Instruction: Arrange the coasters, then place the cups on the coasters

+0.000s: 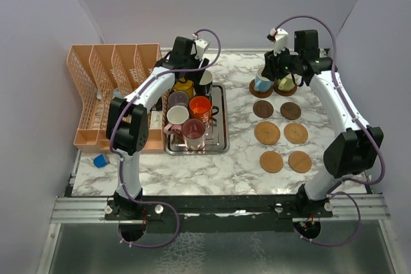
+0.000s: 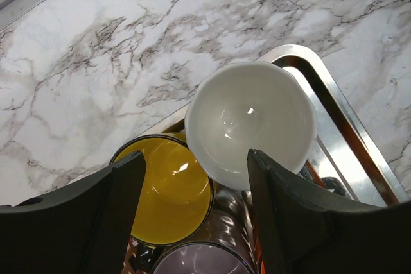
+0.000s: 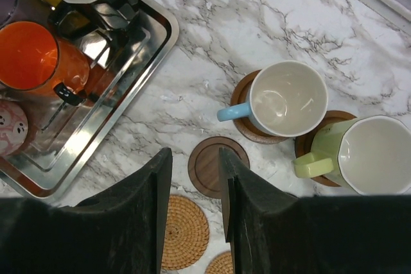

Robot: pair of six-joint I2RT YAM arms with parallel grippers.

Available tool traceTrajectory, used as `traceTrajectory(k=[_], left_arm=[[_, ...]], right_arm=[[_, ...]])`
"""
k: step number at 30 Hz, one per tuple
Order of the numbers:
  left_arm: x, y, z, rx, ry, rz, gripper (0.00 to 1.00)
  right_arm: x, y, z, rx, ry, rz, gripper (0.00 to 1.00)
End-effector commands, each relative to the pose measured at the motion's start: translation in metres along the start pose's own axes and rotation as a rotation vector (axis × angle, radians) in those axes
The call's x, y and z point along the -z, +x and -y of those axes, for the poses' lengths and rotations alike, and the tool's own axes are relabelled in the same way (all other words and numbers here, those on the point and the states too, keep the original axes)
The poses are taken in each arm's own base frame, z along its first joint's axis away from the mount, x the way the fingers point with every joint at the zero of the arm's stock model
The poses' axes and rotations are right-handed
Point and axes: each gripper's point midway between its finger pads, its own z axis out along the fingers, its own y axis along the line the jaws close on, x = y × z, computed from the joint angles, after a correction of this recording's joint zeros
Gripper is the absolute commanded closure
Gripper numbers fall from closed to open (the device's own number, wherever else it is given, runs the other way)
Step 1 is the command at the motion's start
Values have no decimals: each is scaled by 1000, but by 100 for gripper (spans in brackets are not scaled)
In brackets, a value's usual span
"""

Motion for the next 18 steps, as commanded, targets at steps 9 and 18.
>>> traceTrajectory(k=[9, 18], left_arm=[[-21, 3, -5, 18, -14, -51, 52], [-30, 6, 3, 30, 19, -61, 72]], right_arm=[[9, -7, -12, -12, -36, 67, 66], [12, -7, -14, -20, -36, 72, 67]])
